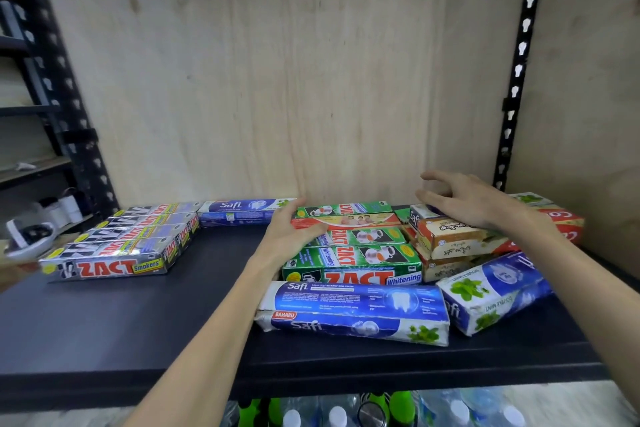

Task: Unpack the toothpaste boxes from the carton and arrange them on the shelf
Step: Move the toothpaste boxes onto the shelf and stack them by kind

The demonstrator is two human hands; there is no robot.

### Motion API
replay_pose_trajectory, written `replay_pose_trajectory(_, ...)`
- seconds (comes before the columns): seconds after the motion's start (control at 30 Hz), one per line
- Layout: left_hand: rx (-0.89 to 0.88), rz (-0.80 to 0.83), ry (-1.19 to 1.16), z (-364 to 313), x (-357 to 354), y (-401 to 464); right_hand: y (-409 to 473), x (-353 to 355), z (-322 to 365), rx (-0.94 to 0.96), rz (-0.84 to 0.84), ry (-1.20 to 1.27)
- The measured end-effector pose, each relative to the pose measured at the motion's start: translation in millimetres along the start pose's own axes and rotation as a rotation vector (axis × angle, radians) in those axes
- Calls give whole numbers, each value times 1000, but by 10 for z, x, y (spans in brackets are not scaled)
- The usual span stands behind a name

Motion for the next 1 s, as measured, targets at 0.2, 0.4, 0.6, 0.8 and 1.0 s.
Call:
replay_pose_trajectory(0.2,-13,30,1,3,21,-1,-133,79,80,183,-240,73)
replay_pose_trajectory(0.4,-23,2,-310,-19,114,-244,-496,165,301,426,-548,-167)
replay_pose_trajectory(0.6,-150,-11,-51,75,363,-747,-901,-180,443,475,-328,-42)
replay_pose_trajectory(0.8,-308,30,107,-4,433,-1406,-1396,-386,485,522,-259,-41)
replay_pose_trajectory(1.0,-345,179,227,-7,378,-1650,-1607,-558,445,528,-222,-213)
Point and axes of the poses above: each hand's wrist, its own y-axis towards the middle knuckle, its own x-axis out of the back of the hand, z = x × y, the point moved 3 cm from there along y, towards the middle knuckle, and after that the axes turned 6 degrees about z, right-handed, at the moved point
